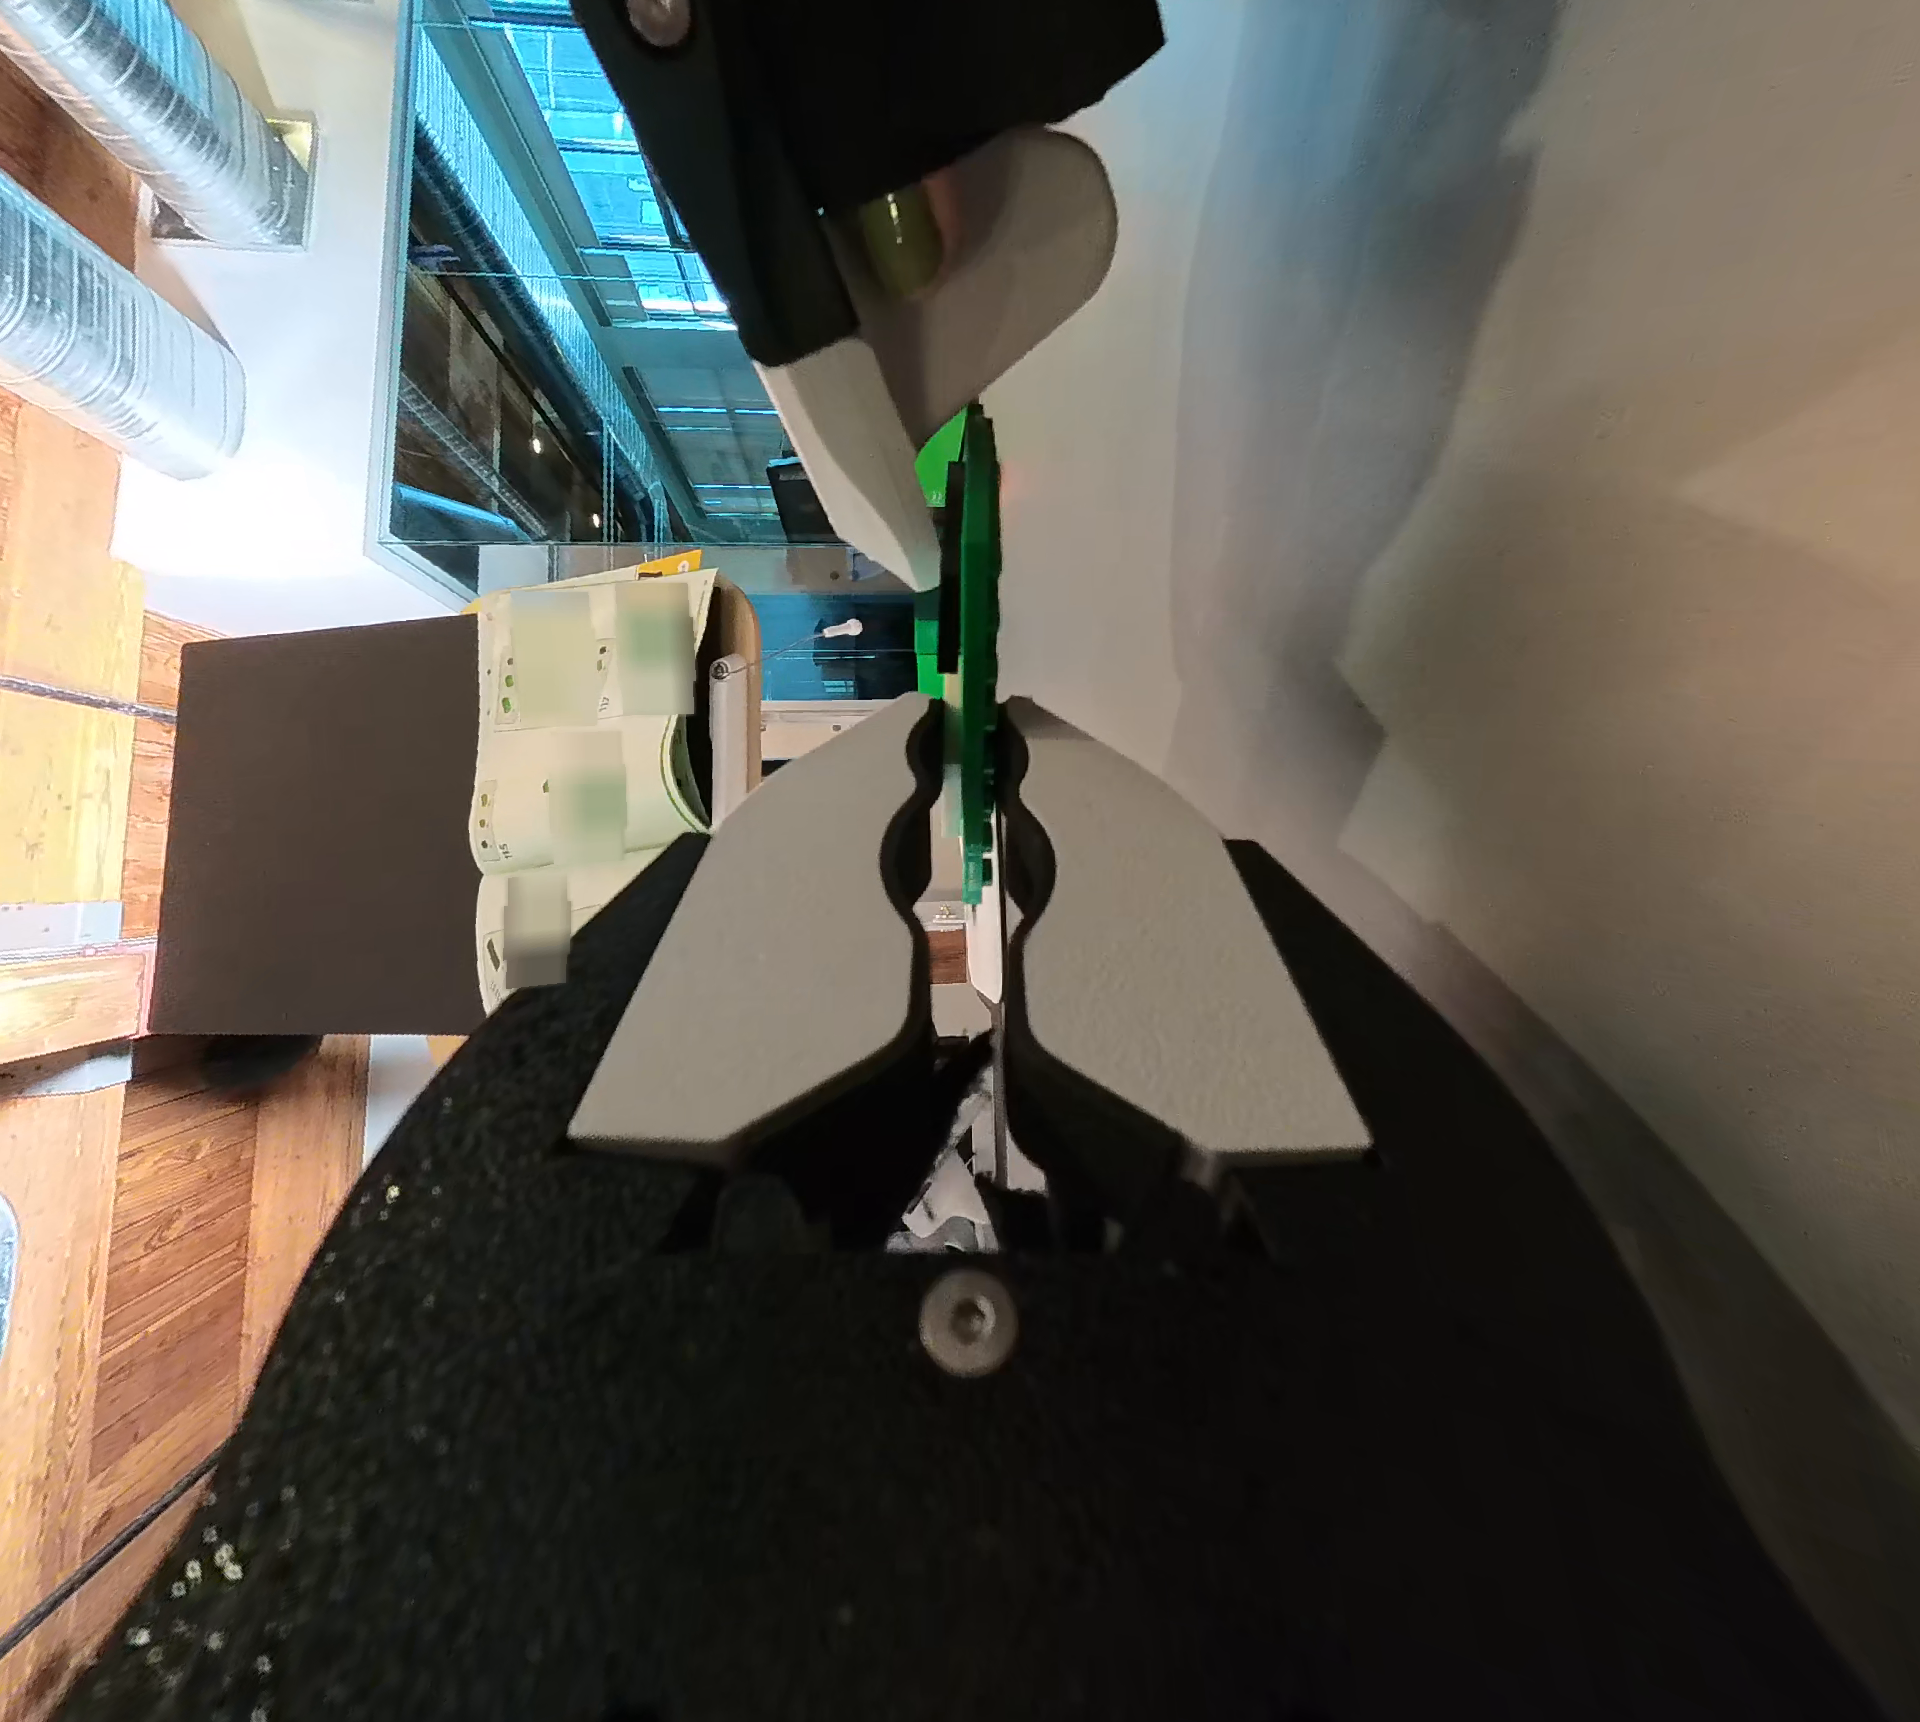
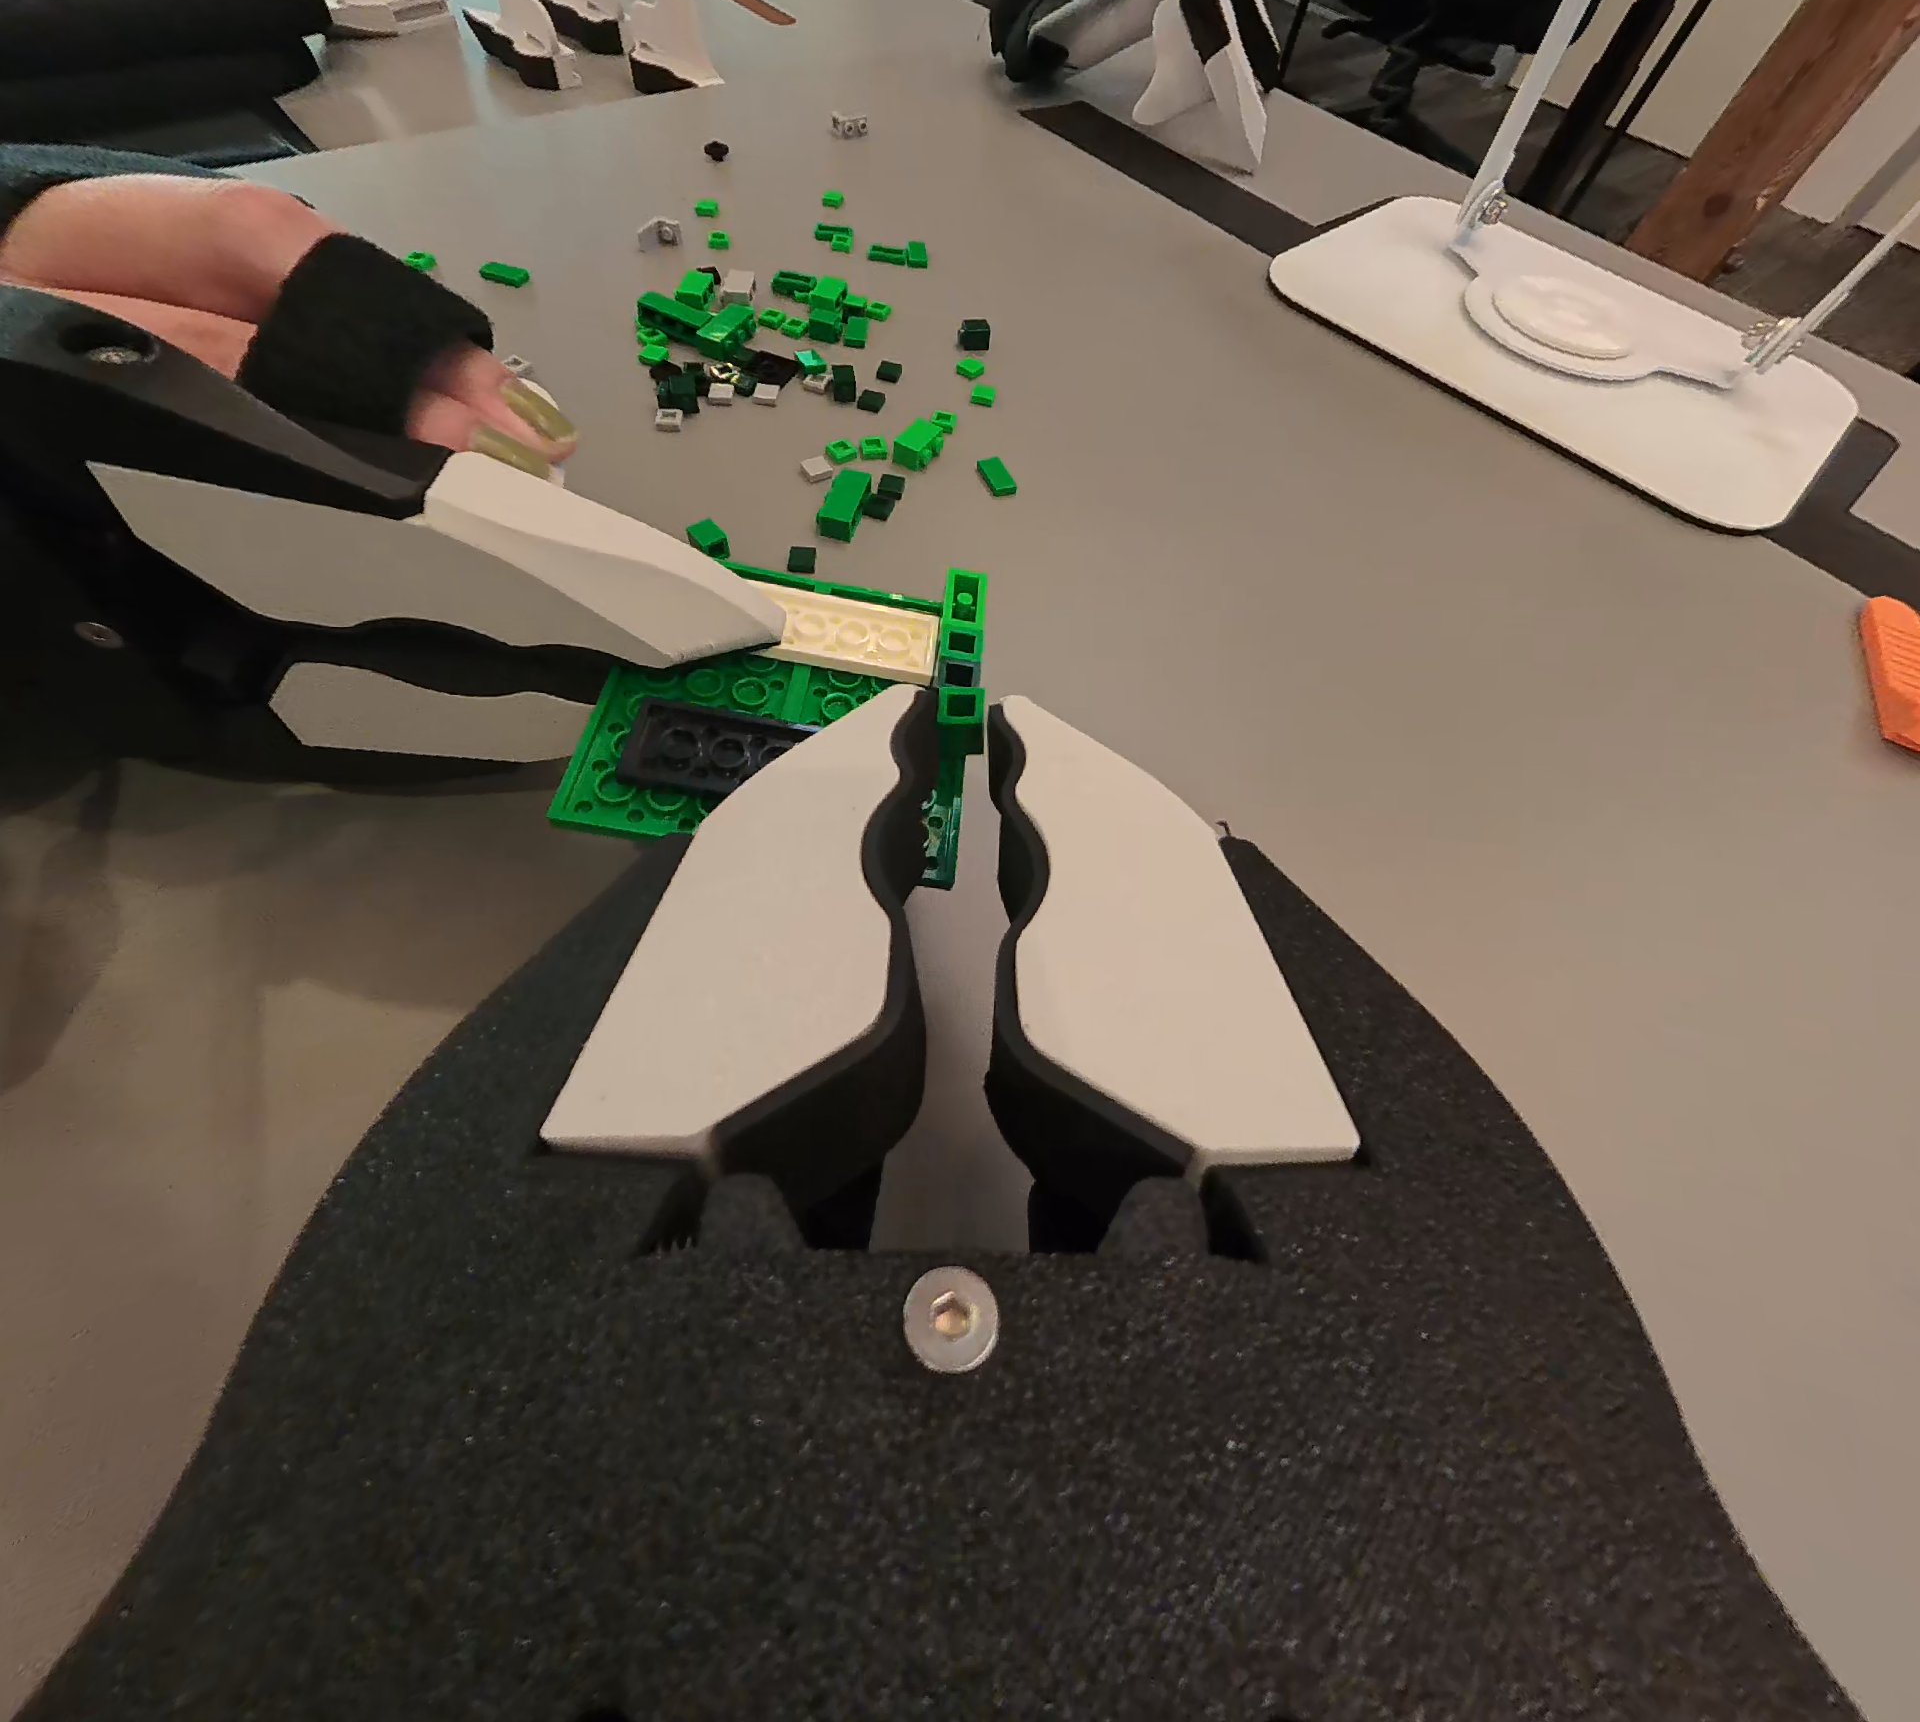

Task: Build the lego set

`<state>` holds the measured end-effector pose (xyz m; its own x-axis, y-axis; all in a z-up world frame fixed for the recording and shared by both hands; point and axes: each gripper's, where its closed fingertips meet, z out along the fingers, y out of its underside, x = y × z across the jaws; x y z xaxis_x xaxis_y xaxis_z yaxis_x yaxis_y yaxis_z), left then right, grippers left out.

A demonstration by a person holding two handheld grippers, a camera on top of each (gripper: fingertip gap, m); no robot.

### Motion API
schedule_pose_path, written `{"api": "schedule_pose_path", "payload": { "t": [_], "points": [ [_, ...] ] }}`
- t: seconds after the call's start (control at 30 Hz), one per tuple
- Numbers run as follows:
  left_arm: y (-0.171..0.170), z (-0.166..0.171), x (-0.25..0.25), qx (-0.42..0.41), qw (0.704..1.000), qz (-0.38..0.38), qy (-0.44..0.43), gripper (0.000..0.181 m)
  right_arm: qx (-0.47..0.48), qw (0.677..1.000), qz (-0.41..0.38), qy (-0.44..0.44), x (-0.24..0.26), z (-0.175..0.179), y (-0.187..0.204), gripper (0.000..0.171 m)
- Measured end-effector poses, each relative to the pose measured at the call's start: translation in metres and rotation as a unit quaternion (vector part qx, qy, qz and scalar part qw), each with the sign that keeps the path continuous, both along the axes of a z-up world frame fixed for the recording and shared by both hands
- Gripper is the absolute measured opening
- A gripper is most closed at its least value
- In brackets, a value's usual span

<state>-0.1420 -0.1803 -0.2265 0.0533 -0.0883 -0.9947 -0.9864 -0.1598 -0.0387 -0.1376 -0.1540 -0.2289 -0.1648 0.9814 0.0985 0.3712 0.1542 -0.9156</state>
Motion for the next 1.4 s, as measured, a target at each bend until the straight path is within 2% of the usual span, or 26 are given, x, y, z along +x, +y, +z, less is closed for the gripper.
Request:
{"api": "schedule_pose_path", "payload": {
  "t": [0.97,1.4],
  "points": [
    [-0.0001,0.0001,0.0005,0.002,1.0,-0.002,0.013,0.008,-0.022,1.0,0.005,-0.004,0.0003,-0.0011,-0.0022,0.008],
    [-0.0007,0.0005,-0.0001,0.002,1.0,-0.002,0.009,0.008,-0.014,1.0,-0.003,0.012,0.001,0.0053,0.0015,0.014]
  ]
}}
